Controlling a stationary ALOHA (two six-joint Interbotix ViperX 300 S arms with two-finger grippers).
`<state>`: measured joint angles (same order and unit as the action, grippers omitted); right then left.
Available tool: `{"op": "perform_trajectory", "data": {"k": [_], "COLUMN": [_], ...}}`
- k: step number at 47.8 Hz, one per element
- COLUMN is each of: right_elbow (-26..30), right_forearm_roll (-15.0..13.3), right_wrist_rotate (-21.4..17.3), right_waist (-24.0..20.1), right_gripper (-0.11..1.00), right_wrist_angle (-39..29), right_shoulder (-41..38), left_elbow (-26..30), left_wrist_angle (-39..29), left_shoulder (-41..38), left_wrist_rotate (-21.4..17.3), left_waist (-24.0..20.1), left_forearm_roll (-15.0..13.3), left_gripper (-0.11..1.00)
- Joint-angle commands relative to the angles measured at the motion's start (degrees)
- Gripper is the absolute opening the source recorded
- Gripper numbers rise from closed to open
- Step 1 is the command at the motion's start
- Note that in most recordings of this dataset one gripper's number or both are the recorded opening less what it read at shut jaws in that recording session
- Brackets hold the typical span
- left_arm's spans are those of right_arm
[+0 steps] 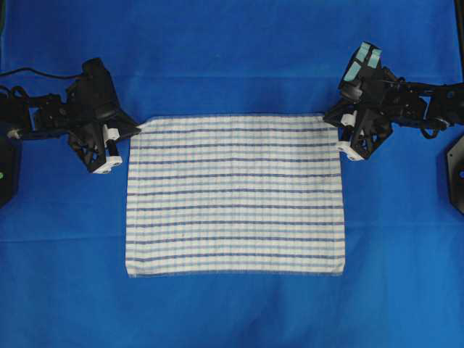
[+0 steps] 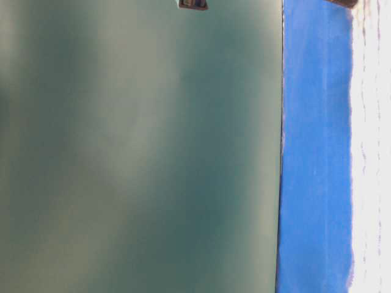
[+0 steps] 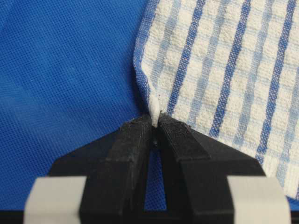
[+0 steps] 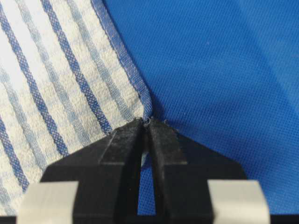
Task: Fold the blue towel.
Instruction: 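Pull the far corners toward the near edge, folding the towel in half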
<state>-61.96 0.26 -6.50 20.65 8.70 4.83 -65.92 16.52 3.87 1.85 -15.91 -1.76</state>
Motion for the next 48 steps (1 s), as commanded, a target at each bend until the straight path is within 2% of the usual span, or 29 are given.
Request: {"op": "perform_trajectory", "data": {"k": [1,21,27,37,48], "right_elbow": [1.23,0.97,0.97,0.53,-0.35], "right_forearm_roll": [0.09,0.09,0.18,0.26,0.18], "right_wrist_rotate": [-0.09,-0.09,-0.18,-2.29,-5.54], "right_waist": [-0.09,-0.18,-0.88,-5.01,-11.78], "right_gripper": [0.05,0.05,0.05,0.05,0.05], "right_wrist_angle": [-0.09,-2.99,-4.04,-7.03,-10.46], "right_shoulder": [1.93,7.29,8.17,12.48,18.46], "left_elbow": [1.23,0.97,0.88,0.62,0.00], "left_wrist_angle": [-0.44,-1.76,-3.69,-6.42,-8.79], "left_shoulder": [2.20,6.68,7.91,11.87,16.79], "left_wrist_rotate": [-0.18,-1.14,-0.88,-0.62,-0.35], "left_waist": [-0.09,-0.09,1.23,5.89,11.25], "left_forearm_roll": [0.09,0.09,0.09,0.09,0.09], "left_gripper": [0.03,0.03,0.03,0.03,0.03]}}
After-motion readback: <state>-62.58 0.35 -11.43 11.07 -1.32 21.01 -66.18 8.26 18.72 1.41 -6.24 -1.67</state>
